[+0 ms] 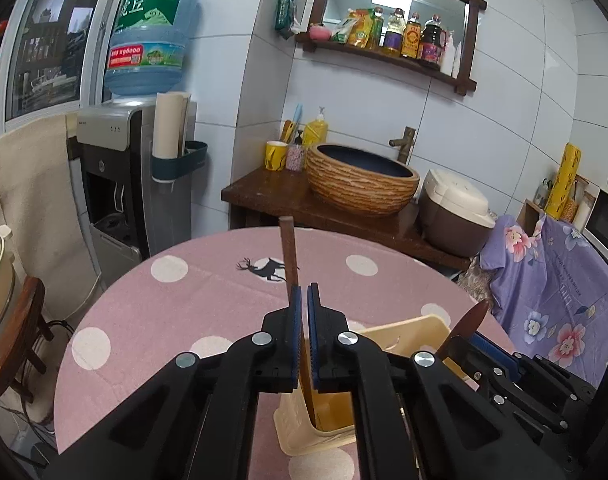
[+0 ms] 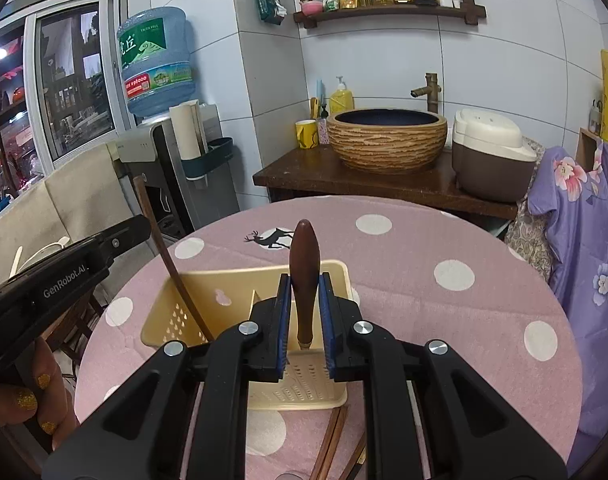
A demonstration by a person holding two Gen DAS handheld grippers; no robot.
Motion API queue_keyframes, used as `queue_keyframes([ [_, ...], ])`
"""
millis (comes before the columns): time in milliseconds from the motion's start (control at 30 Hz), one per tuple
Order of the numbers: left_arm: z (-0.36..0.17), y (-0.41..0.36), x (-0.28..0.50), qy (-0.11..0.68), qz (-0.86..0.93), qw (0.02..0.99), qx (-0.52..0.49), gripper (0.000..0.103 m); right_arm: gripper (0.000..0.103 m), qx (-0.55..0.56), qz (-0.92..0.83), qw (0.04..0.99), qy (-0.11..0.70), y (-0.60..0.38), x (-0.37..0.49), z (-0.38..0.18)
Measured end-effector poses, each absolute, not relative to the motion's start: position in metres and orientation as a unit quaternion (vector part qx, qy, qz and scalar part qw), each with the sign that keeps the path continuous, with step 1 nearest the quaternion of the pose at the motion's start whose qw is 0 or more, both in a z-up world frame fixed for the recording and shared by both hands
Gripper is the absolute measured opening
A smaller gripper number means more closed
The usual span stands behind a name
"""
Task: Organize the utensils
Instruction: 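Carry the chopstick with the left gripper into the cream holder while the right lowers the spoon in, both opening, then return both grippers to the pile and grasp a black chopstick with the right gripper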
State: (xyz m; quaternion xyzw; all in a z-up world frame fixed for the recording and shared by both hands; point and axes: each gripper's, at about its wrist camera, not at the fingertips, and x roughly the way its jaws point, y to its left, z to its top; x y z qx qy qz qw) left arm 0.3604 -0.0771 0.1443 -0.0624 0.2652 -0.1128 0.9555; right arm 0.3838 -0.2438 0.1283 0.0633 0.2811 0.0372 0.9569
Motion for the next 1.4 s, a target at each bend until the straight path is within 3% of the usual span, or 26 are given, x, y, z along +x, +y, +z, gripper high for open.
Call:
queue_keyframes([
  [233,0.146,-0.072,0.350,0.255,-0.120,0.957,-0.066,0.005,0.019,0.058,0.050,0.960,0.270,-0.245,0.378,0.124],
  [300,0.147,-0.068,0.342,0.248,-0.122,0.959,-0.064,0.014,0.026,0.057,0.052,0.962,0.263,-0.245,0.373,0.125],
  [367,0.146,-0.064,0.333,0.240,-0.125,0.960,-0.070,0.047,0.027,0.056,0.053,0.963,0.257,-0.246,0.366,0.127],
  [433,0.143,-0.056,0.323,0.235,-0.128,0.960,-0.085,0.055,0.028,0.052,0.055,0.965,0.253,-0.245,0.359,0.128],
  [633,0.125,-0.038,0.302,0.267,-0.135,0.948,-0.105,0.066,0.031,0.053,0.043,0.966,0.250,-0.253,0.327,0.128],
  [933,0.075,-0.014,0.264,0.329,-0.129,0.927,-0.123,0.066,0.035,0.045,0.018,0.955,0.293,-0.264,0.277,0.092],
  [1167,0.027,-0.007,0.252,0.397,-0.117,0.902,-0.124,0.056,0.035,0.029,0.118,0.927,0.355,-0.244,0.263,0.051],
  [1400,0.013,0.000,0.241,0.401,-0.093,0.905,-0.106,0.052,0.035,-0.005,0.208,0.895,0.395,-0.197,0.270,0.028],
])
